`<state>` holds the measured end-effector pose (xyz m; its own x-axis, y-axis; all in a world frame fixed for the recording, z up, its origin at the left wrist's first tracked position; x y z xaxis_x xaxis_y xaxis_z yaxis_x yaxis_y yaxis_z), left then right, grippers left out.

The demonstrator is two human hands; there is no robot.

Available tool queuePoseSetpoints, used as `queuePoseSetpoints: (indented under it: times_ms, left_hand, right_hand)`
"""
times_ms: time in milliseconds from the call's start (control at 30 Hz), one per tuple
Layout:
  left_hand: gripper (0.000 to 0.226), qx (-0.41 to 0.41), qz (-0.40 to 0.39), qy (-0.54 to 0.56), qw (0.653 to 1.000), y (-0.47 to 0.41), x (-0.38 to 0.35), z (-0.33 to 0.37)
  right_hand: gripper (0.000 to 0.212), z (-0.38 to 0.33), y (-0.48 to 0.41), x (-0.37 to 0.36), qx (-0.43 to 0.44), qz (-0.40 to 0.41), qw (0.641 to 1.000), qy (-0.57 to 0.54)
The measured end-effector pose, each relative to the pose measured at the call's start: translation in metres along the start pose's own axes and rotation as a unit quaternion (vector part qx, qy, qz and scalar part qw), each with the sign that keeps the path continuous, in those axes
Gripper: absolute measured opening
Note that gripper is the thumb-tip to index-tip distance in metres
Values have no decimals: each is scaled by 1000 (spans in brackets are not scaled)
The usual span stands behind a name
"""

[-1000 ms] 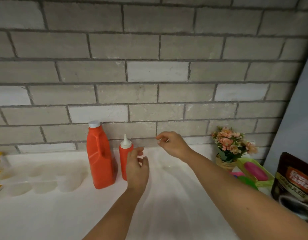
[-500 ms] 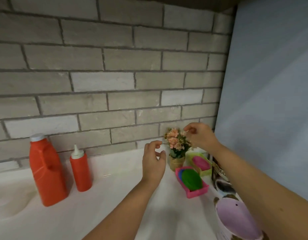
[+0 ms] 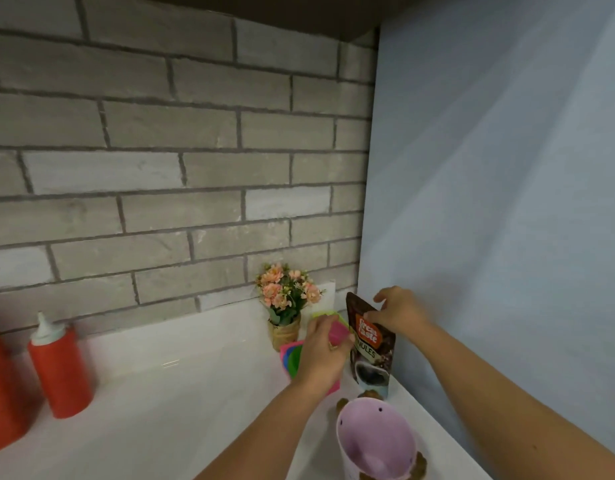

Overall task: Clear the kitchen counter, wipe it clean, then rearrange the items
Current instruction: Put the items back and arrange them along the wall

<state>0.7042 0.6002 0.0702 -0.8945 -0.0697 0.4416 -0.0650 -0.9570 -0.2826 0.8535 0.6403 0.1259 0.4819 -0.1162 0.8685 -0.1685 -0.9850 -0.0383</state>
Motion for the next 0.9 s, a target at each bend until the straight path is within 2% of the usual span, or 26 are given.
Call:
queuePoseSetpoints:
  times_ms: [133, 400, 600, 800, 900]
  left_hand:
    - [45, 19, -10, -7, 1000, -3, -15, -1]
    - [39, 28, -15, -11, 999, -7, -28, -2]
    - [38, 33, 11, 23, 999, -9, -18, 6]
    - [21, -8, 107, 57, 993, -4, 22, 12]
    - [13, -31, 151, 80, 985, 3, 50, 8]
  right_hand:
    - [27, 3, -3, 0, 4, -5, 999, 51]
    - [20, 2, -7, 2, 15, 31, 996, 81]
    - [20, -19, -1, 22, 47, 68, 994, 77]
    - [18, -77, 27, 53, 119, 118, 983, 76]
    - [20, -108, 41, 56, 156, 117, 979, 60]
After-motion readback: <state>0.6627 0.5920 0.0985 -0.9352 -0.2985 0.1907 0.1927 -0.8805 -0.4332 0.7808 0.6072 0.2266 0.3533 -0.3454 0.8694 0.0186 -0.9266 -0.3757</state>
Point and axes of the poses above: each hand's wrist, its own y-axis away from the middle knuckle, its own x-axis out of the back of the hand, z = x × y, the point moved 4 cm from there along -y, towards the middle knuckle, and after that the axes turned 3 degrees about -x, right-handed, at the moved point
